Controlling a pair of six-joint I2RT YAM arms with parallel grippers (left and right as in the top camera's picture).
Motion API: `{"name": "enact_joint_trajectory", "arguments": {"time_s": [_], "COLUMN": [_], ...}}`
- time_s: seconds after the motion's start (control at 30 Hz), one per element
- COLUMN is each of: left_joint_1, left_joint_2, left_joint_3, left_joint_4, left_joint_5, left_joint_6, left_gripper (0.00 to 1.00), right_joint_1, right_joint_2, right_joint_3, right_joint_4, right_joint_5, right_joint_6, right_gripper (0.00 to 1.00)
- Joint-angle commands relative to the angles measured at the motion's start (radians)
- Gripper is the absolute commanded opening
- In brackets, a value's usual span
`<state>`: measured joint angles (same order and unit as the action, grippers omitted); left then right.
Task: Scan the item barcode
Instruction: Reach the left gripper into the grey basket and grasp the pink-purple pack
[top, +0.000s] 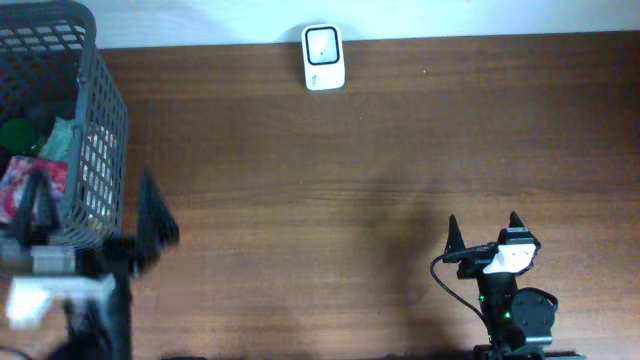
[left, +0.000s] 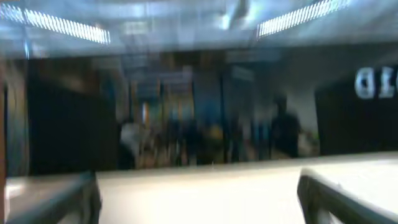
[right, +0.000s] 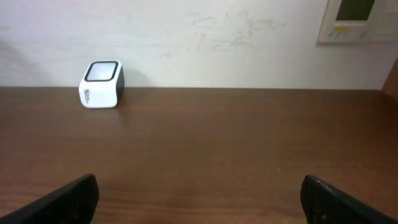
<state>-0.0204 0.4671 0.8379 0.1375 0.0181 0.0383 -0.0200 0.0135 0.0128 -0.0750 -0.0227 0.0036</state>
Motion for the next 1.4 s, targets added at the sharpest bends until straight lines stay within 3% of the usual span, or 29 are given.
{"name": "enact_joint_trajectory", "arguments": {"time_s": [0.0, 0.1, 0.2, 0.3, 0.4, 0.5, 0.6, 0.67, 0.73, 0.8, 0.87, 0.93, 1.07, 1.23, 1.37], "left_joint_1": [-0.002, -0.003, 0.036, 0.225, 0.386, 0.485, 0.605, 0.634, 0.640, 0.636, 0.624, 0.623, 0.607, 0.544, 0.532], "left_joint_2": [0.319, 0.499, 0.714, 1.023, 1.227, 1.323, 1.442, 1.493, 1.534, 1.586, 1.645, 1.704, 1.810, 1.880, 1.942], "left_joint_3": [0.416, 0.623, 0.956, 1.400, 1.574, 1.572, 1.572, 1.572, 1.567, 1.567, 1.567, 1.566, 1.566, 1.566, 1.562], "left_joint_4": [-0.355, -0.445, -0.736, -1.118, -1.240, -1.329, -1.414, -1.461, -1.508, -1.548, -1.612, -1.632, -1.589, -1.550, -1.545], "left_joint_5": [0.037, -0.130, -0.322, -0.320, -0.233, -0.124, -0.104, -0.039, -0.056, -0.079, -0.190, -0.209, -0.229, -0.340, -0.359], "left_joint_6": [0.024, 0.024, 0.023, -0.103, -0.105, -0.130, -0.370, -0.391, -0.386, -0.410, -0.550, -0.635, -0.651, -0.652, -0.652], "left_gripper": [0.99, 0.99, 0.99, 0.99, 0.99, 0.99, 0.99, 0.99, 0.95, 0.99, 0.99, 0.99, 1.00, 0.86, 0.85], "right_joint_1": [-0.006, -0.006, -0.006, -0.006, -0.006, -0.006, -0.006, -0.006, -0.006, -0.006, -0.006, -0.006, -0.006, -0.006, -0.006], "right_joint_2": [-0.007, -0.007, -0.007, -0.007, -0.007, -0.007, -0.007, -0.007, -0.007, -0.007, -0.007, -0.007, -0.007, -0.007, -0.007], "right_joint_3": [-0.007, -0.007, -0.007, -0.007, -0.007, -0.007, -0.007, -0.007, -0.007, -0.007, -0.007, -0.007, -0.007, -0.007, -0.007], "right_joint_4": [-0.004, -0.003, -0.003, -0.003, -0.003, -0.003, -0.004, -0.003, -0.003, -0.003, -0.003, -0.003, -0.004, -0.003, -0.004], "right_joint_5": [0.009, 0.009, 0.009, 0.009, 0.009, 0.009, 0.009, 0.009, 0.009, 0.009, 0.009, 0.009, 0.009, 0.009, 0.009], "right_joint_6": [0.001, 0.001, 0.001, 0.001, 0.001, 0.001, 0.001, 0.001, 0.001, 0.001, 0.001, 0.001, 0.001, 0.001, 0.001], "right_gripper": [0.99, 0.99, 0.99, 0.99, 0.99, 0.99, 0.99, 0.99, 0.99, 0.99, 0.99, 0.99, 0.99, 0.99, 0.98]}}
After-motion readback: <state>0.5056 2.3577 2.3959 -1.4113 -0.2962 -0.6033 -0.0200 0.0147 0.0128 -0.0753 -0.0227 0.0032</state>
